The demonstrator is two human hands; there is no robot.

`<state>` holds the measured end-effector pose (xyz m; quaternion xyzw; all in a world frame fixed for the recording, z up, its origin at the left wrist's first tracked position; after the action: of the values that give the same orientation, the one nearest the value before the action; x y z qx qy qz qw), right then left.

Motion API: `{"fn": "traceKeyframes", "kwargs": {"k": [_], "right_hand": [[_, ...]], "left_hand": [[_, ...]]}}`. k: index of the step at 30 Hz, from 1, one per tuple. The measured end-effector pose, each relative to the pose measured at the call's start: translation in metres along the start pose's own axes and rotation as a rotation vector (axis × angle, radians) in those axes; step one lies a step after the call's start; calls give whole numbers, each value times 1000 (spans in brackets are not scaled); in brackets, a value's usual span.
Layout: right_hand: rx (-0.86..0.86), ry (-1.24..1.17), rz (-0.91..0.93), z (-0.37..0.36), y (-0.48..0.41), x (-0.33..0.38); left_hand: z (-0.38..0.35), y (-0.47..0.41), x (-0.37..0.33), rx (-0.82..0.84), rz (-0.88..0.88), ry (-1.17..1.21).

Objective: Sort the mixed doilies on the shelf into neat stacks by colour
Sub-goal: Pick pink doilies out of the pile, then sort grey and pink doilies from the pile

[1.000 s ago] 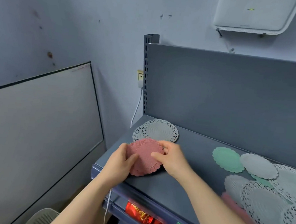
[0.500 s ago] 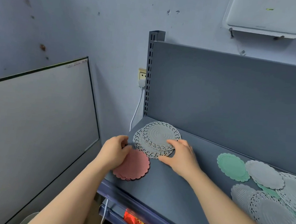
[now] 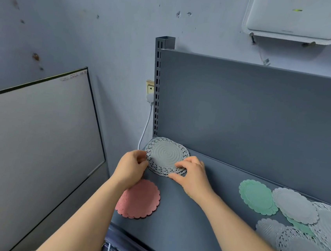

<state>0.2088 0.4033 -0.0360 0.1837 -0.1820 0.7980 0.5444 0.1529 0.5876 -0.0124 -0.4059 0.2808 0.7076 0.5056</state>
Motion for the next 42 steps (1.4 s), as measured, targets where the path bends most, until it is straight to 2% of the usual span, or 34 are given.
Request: {"fn": "traceKeyframes", "kwargs": {"k": [6, 10, 14, 21, 25, 32, 37, 42], "right_hand": [[18, 55, 37, 8, 11, 11], [-22, 126, 47, 43, 38, 12], [-89, 221, -41, 92, 84, -19], [-233, 315, -307, 175, 201, -108], [-287, 301, -477, 212, 271, -165], [-309, 233, -661, 259, 369, -266], [-247, 161, -708, 287, 409, -339], [-198, 160, -655, 304, 409, -386]], "left_hand": [[-1, 2, -5, 15, -45, -110], [-4, 13, -24, 24, -104, -266], [-41, 41, -75, 82, -333, -359], [-154, 139, -170, 286, -741, -395], [-223, 195, -207, 423, -871, -360], [-337, 262, -250, 566, -933, -342], [-404, 284, -281, 565, -863, -353], [-452, 272, -292, 498, -749, -451]]}}
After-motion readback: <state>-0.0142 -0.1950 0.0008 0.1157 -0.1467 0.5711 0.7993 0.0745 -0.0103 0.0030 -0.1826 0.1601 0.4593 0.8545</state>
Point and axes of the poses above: each hand's wrist, its own y-axis away from the middle knuckle, its own z-axis out of the back of the hand, x = y × z, the point moved 9 cm from there along -y, towards the middle knuckle, and after that the axes turned 9 degrees about y, right-handed, at the moved point
